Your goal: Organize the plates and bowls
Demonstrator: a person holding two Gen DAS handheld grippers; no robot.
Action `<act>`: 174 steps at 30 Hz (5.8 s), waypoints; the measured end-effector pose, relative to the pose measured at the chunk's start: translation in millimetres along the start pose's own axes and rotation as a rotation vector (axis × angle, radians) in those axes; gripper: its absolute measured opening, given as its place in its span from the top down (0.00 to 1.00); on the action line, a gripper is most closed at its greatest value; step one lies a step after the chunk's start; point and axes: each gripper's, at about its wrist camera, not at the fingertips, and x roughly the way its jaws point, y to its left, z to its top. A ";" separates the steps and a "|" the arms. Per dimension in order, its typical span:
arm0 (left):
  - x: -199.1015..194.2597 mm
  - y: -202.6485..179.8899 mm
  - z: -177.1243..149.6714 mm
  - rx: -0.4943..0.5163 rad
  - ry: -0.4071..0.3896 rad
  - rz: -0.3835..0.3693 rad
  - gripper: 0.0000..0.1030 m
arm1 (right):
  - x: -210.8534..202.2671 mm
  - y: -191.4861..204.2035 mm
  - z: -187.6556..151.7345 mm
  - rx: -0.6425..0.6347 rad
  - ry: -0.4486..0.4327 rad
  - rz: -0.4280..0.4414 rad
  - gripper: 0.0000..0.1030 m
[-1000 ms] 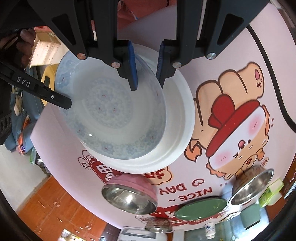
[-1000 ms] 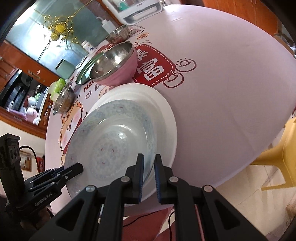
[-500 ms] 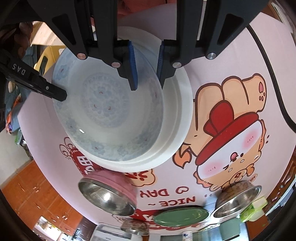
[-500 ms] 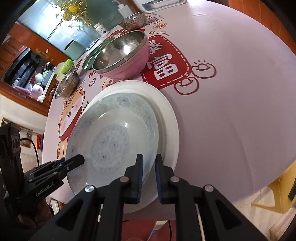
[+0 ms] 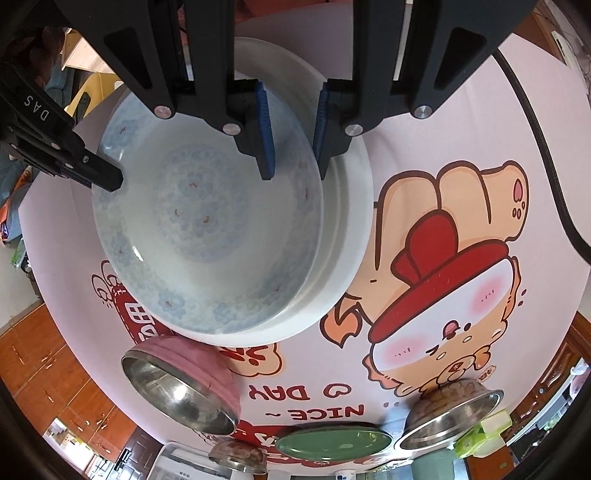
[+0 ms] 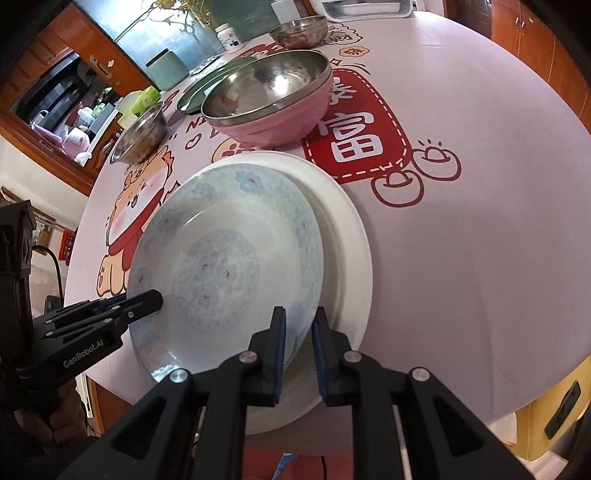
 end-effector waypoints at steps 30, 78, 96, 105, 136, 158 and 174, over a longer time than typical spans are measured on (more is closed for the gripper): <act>-98.4 3.2 27.0 0.040 -0.138 0.122 0.37 | -62.7 2.8 47.1 -0.070 -0.187 0.007 0.56; -80.7 137.0 329.6 0.099 -0.218 0.116 0.26 | 38.8 52.8 284.0 0.190 -0.197 0.115 0.34; 37.0 149.0 363.7 0.004 -0.162 -0.127 0.48 | 122.1 27.6 298.4 0.389 -0.018 0.300 0.34; 68.6 149.5 369.0 -0.014 -0.111 -0.164 0.69 | 139.7 28.2 301.2 0.385 0.011 0.309 0.40; 92.6 149.0 375.7 0.017 -0.090 -0.078 0.90 | 154.8 41.3 310.1 0.283 -0.004 0.246 0.92; 73.0 148.1 372.8 0.030 -0.141 -0.129 0.91 | 141.7 40.1 310.6 0.286 -0.045 0.249 0.92; 8.8 143.4 353.1 0.041 -0.226 -0.144 0.91 | 83.6 55.1 301.9 0.258 -0.137 0.289 0.92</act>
